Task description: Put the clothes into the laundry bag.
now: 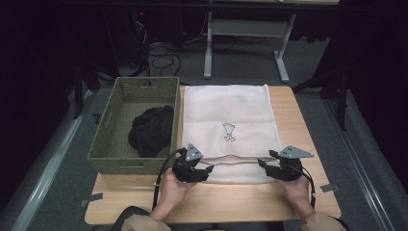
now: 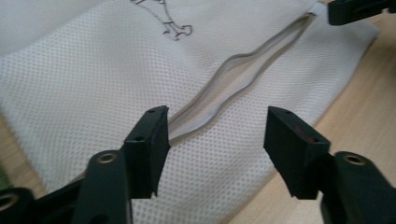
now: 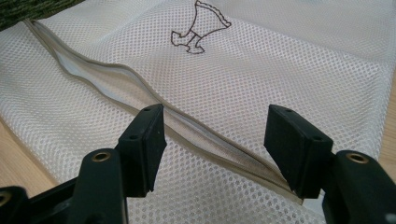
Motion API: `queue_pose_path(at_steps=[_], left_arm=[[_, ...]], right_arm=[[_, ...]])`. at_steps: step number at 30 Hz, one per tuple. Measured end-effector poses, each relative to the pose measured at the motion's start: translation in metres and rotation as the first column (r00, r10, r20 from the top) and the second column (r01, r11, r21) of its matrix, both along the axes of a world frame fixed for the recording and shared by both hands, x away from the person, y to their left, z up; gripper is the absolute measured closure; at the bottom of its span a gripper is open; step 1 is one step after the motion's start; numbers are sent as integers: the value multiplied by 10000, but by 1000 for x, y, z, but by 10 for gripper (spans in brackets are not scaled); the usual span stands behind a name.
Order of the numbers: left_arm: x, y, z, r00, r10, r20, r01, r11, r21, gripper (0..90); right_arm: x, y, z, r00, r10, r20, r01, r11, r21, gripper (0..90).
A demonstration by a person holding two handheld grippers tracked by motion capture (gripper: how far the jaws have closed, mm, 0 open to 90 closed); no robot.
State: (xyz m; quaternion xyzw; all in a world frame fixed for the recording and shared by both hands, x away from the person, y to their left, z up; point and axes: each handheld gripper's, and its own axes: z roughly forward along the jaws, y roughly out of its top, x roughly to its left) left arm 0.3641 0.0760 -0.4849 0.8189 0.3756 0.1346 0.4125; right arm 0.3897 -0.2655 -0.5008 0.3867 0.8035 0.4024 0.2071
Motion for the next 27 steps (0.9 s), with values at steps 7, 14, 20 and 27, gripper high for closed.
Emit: queue_pose_path(at_steps=[7,14,20,27], left_arm=[[2,-13,4,9993,-278,-260,278,9996,-35,420],[5,-24,5,9992,-382,-128,373,9972,-644,439],[8,-38,-4,9985,-539,-113,537,9983,-221,441],[9,-48,-15,9964,-822,-206,817,9964,-245,431]], right_arm=[[0,0,0,10000,32,-72,-32,10000,-2,391],[0,1,0,9999,88,-113,-88,10000,4,392],[1,-1,1,9999,34,-139,-34,10000,65,396],[1,-3,1,9997,-11,-225,15,9998,181,399]])
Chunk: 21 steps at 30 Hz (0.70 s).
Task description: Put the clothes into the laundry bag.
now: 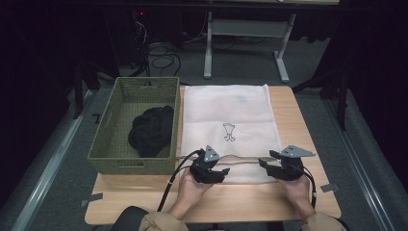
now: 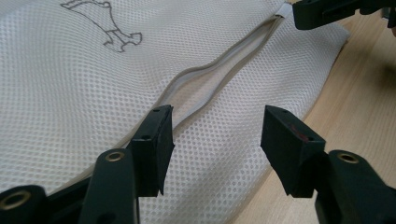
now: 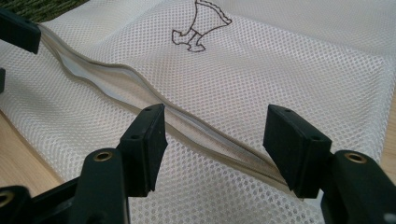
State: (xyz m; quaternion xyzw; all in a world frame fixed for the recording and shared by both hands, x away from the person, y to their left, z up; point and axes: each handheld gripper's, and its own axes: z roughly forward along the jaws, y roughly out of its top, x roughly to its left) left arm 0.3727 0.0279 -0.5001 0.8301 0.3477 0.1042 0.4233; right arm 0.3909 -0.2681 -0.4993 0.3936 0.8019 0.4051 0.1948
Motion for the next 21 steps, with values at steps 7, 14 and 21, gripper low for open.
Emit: queue_pose_path(at_steps=[7,14,21], left_arm=[[1,-9,-10,9999,-85,-144,84,9999,-63,418],[2,-12,-20,9998,48,-206,-49,10000,-73,416],[1,-13,-27,9997,203,-145,-201,9997,148,416]], right_arm=[[0,0,0,9999,23,-102,-23,10000,49,406],[0,0,0,9999,22,-172,-21,9999,99,415],[-2,2,1,9998,149,-139,-149,9999,-7,426]])
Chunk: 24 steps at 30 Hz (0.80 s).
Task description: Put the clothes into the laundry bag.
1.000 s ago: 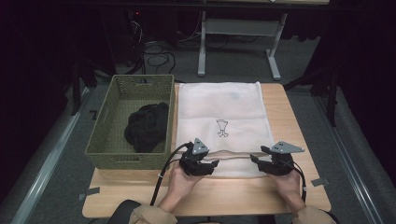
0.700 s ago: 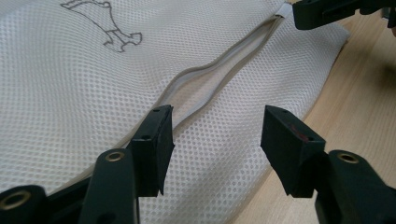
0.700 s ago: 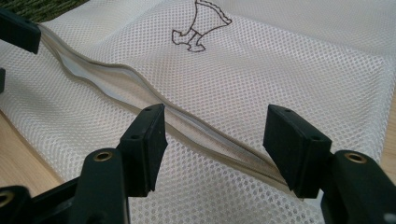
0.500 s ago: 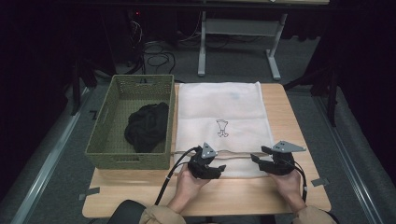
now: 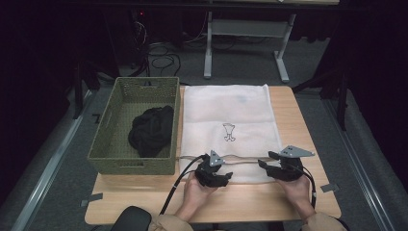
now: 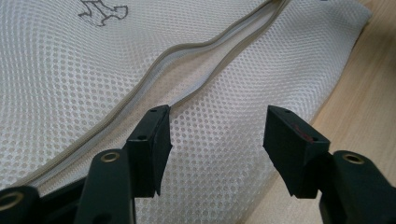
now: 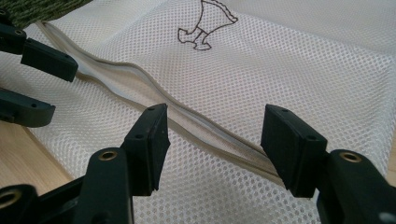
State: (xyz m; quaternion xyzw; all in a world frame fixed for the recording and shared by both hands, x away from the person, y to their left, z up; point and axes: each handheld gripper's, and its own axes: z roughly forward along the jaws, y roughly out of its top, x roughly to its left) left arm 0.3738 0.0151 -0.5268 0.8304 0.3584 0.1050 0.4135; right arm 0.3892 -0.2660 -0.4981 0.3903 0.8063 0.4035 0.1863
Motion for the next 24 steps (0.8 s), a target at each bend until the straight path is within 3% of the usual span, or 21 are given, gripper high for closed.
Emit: queue_pose_path(at_steps=[12,24], left_arm=[[1,-1,-11,9996,269,-19,-269,9996,69,412],[-1,-2,-17,9989,343,330,-350,9992,193,404]], right_arm=[[-1,2,0,9997,217,-90,-218,9997,-94,439],[0,13,1,9970,775,22,-775,9967,-228,438]])
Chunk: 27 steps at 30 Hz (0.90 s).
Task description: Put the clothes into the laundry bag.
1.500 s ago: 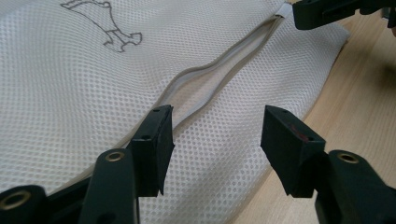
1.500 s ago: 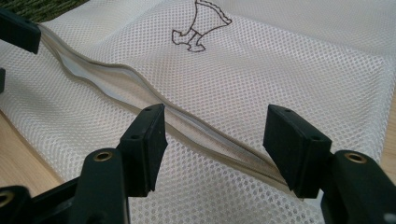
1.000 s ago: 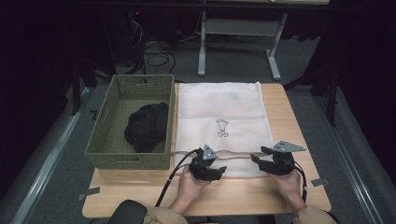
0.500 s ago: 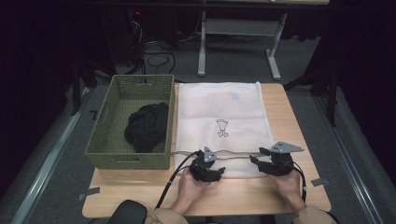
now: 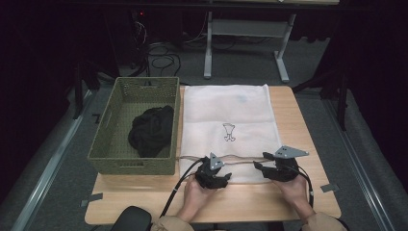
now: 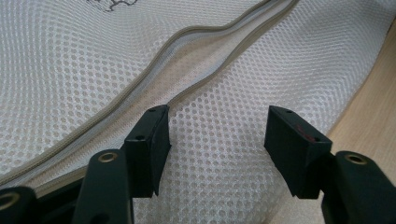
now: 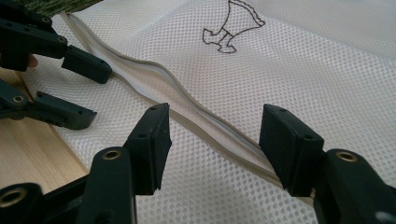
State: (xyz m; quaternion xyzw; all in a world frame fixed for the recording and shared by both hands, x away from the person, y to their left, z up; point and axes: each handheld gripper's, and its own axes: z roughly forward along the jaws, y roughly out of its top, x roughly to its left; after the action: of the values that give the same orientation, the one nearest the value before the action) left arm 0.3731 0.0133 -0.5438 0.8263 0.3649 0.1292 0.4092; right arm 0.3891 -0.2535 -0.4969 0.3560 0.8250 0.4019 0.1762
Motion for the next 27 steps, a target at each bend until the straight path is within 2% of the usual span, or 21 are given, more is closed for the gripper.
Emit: queue_pose_path(at_steps=[3,7,8,12,14,15,17,27], left_arm=[[0,-1,0,10000,-35,60,34,9999,103,403],[-2,-3,0,9998,-21,185,15,9994,333,400],[-2,-3,0,9998,-21,185,15,9994,333,400],[1,1,0,9999,21,-110,-22,9999,-102,401],[0,1,0,10000,23,-84,-24,9999,-99,402],[0,0,0,10000,22,-7,-22,10000,48,402],[-1,-2,0,9999,24,106,-26,9998,196,401],[-1,-2,0,10000,19,98,-21,9998,190,401]], right_arm=[[2,4,2,9998,183,-8,-183,9998,-84,441],[8,17,9,9983,577,86,-571,9965,-606,464],[8,17,9,9983,577,86,-571,9965,-606,464],[15,26,8,9982,596,30,-591,9943,-890,473],[22,34,6,9979,649,-80,-654,9922,-1057,492],[22,34,6,9979,649,-80,-654,9922,-1057,492],[28,43,3,9969,779,-131,-789,9873,-1381,509],[40,64,-9,9943,1008,-347,-1050,9819,-1575,511]])
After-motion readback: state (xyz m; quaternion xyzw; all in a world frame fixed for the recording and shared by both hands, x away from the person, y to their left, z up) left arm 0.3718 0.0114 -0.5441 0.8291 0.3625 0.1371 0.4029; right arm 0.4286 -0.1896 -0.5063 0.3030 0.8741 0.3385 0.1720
